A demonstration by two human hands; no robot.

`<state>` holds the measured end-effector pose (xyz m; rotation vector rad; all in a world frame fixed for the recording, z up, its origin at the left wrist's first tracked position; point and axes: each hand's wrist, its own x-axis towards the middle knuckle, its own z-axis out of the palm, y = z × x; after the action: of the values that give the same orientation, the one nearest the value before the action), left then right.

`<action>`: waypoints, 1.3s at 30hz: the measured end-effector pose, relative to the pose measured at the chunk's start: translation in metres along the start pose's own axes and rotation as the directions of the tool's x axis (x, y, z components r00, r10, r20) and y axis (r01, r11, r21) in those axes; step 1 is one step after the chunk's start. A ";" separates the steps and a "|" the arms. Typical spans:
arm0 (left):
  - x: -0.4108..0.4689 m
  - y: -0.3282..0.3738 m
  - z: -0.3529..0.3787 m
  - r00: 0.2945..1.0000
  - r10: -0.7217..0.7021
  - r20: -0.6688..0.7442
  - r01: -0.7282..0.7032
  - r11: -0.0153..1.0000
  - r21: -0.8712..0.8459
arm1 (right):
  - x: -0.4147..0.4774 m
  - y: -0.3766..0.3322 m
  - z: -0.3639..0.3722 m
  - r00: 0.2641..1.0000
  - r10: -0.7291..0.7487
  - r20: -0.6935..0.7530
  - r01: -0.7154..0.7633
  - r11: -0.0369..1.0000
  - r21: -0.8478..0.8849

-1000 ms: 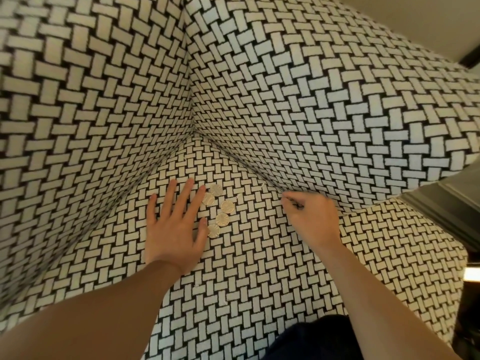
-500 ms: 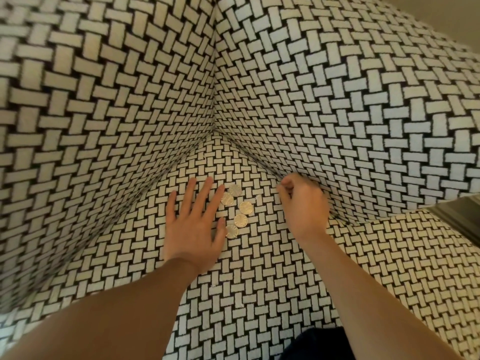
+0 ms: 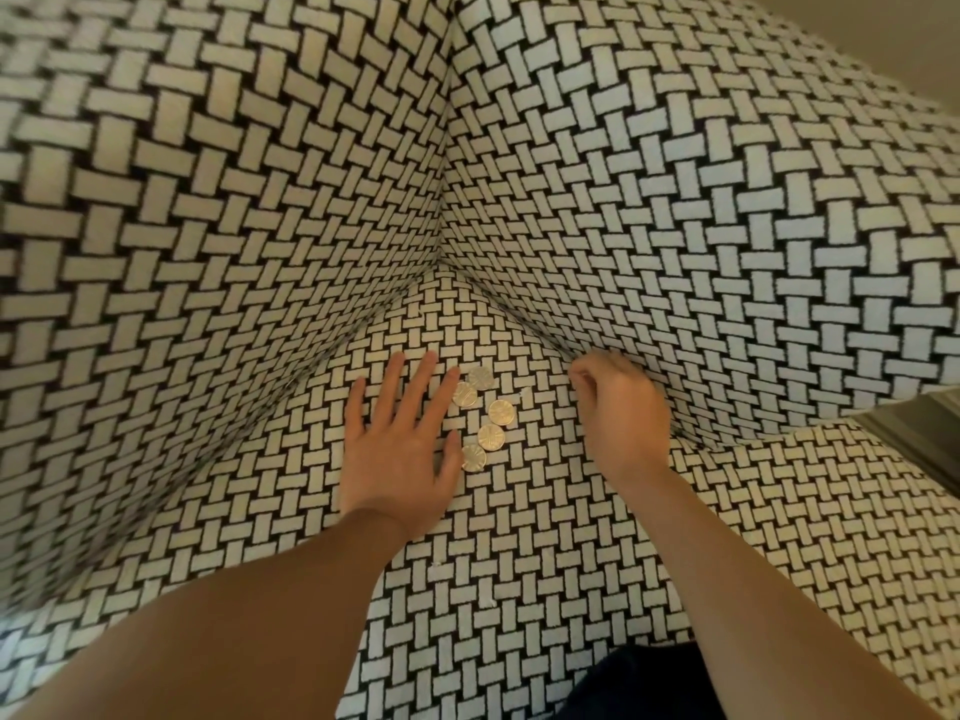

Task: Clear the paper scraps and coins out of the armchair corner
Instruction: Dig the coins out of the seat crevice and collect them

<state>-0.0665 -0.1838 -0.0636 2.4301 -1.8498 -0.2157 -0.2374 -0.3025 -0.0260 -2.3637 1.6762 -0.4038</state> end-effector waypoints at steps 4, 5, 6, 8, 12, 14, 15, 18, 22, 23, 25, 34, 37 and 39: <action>0.000 0.002 -0.001 1.000 -0.002 0.002 0.002 1.000 -0.013 | -0.004 -0.003 -0.005 0.974 -0.220 0.054 0.205 0.956 0.209; 0.001 0.002 0.000 1.000 -0.002 0.005 0.002 1.000 -0.016 | -0.004 -0.008 -0.006 0.965 -0.255 0.067 0.235 0.947 0.218; 0.001 0.002 0.000 1.000 0.000 0.007 0.000 1.000 -0.021 | -0.005 -0.012 -0.009 0.960 -0.272 0.071 0.251 0.943 0.216; 0.001 0.001 -0.001 1.000 0.004 0.014 -0.003 1.000 -0.028 | -0.007 -0.019 -0.014 0.960 -0.275 0.059 0.256 0.941 0.222; 0.001 0.001 -0.002 0.999 0.003 0.040 -0.003 1.000 -0.009 | -0.017 -0.021 -0.023 0.968 -0.251 0.034 0.236 0.944 0.230; 0.001 0.002 -0.006 0.999 -0.002 0.044 0.002 1.000 -0.006 | -0.025 -0.024 -0.030 0.972 -0.227 0.056 0.204 0.942 0.268; 0.000 0.002 -0.008 0.999 0.005 0.048 -0.004 1.000 -0.008 | -0.030 -0.024 -0.033 0.974 -0.213 0.081 0.181 0.939 0.291; 0.003 -0.001 -0.010 0.994 0.033 0.100 -0.030 0.999 -0.028 | -0.043 -0.029 -0.037 0.965 -0.176 0.196 0.105 0.939 0.328; -0.002 -0.016 -0.028 0.962 0.181 0.203 -0.142 0.971 -0.192 | -0.062 -0.050 -0.038 0.946 -0.211 0.247 0.133 0.946 0.296; -0.014 -0.027 -0.035 0.951 0.218 0.218 -0.172 0.962 -0.210 | -0.067 -0.059 -0.038 0.936 -0.242 0.256 0.163 0.942 0.294; -0.043 -0.050 -0.041 0.928 0.282 0.243 -0.264 0.959 -0.105 | -0.070 -0.073 -0.037 0.919 -0.264 0.294 0.176 0.939 0.295; -0.087 -0.073 -0.027 0.970 0.241 0.030 -0.239 0.969 -0.059 | -0.049 -0.148 -0.001 0.747 -0.439 0.500 0.391 0.897 0.204; -0.087 -0.074 -0.022 0.971 0.238 0.003 -0.237 0.969 -0.071 | -0.034 -0.163 0.016 0.667 -0.492 0.559 0.513 0.848 0.134; -0.087 -0.075 -0.018 0.969 0.246 -0.010 -0.246 0.967 -0.062 | -0.025 -0.171 0.025 0.641 -0.510 0.573 0.551 0.826 0.119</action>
<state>-0.0153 -0.0804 -0.0509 2.1329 -2.0853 -0.2491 -0.0856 -0.2225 0.0042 -2.6194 0.7020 0.3030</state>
